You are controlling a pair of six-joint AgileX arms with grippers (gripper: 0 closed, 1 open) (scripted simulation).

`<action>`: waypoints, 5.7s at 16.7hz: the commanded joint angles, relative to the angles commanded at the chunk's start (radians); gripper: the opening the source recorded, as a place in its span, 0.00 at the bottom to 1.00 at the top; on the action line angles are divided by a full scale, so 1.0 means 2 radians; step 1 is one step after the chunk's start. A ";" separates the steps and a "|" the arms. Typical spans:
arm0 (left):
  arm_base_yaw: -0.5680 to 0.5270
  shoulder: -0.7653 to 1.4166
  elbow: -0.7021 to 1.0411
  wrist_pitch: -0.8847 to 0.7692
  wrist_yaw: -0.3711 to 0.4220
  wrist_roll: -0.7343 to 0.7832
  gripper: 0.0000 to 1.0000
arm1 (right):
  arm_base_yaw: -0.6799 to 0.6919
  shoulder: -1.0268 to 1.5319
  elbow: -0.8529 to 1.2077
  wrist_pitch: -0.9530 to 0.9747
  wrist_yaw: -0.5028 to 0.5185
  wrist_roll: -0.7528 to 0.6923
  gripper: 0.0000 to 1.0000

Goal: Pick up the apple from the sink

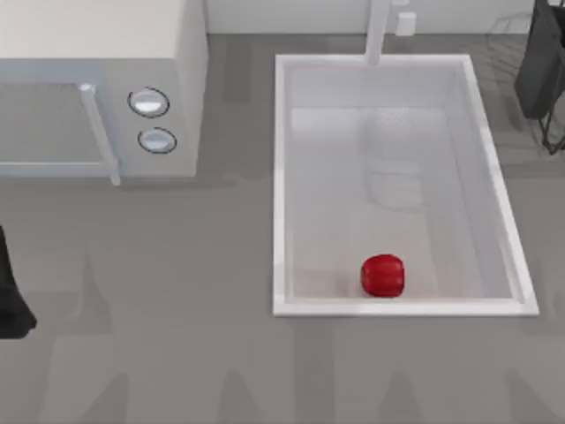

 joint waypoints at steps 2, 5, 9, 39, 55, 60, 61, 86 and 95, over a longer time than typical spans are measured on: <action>0.000 0.000 0.000 0.000 0.000 0.000 1.00 | 0.000 0.000 0.000 0.000 0.000 0.000 1.00; 0.000 0.000 0.000 0.000 0.000 0.000 1.00 | 0.000 0.000 0.000 0.000 0.000 0.000 1.00; 0.000 0.000 0.000 0.000 0.000 0.000 1.00 | 0.010 0.031 0.030 -0.020 0.000 0.010 1.00; 0.000 0.000 0.000 0.000 0.000 0.000 1.00 | 0.261 1.082 0.840 -0.544 0.001 0.270 1.00; 0.000 0.000 0.000 0.000 0.000 0.000 1.00 | 0.261 1.220 0.744 -0.309 0.003 0.272 1.00; 0.000 0.000 0.000 0.000 0.000 0.000 1.00 | 0.261 1.220 0.744 -0.309 0.003 0.272 0.77; 0.000 0.000 0.000 0.000 0.000 0.000 1.00 | 0.261 1.220 0.744 -0.309 0.003 0.272 0.70; 0.000 0.000 0.000 0.000 0.000 0.000 1.00 | 0.262 1.170 0.852 -0.444 0.015 0.268 0.00; 0.000 0.000 0.000 0.000 0.000 0.000 1.00 | 0.258 1.098 1.075 -0.750 0.014 0.264 0.00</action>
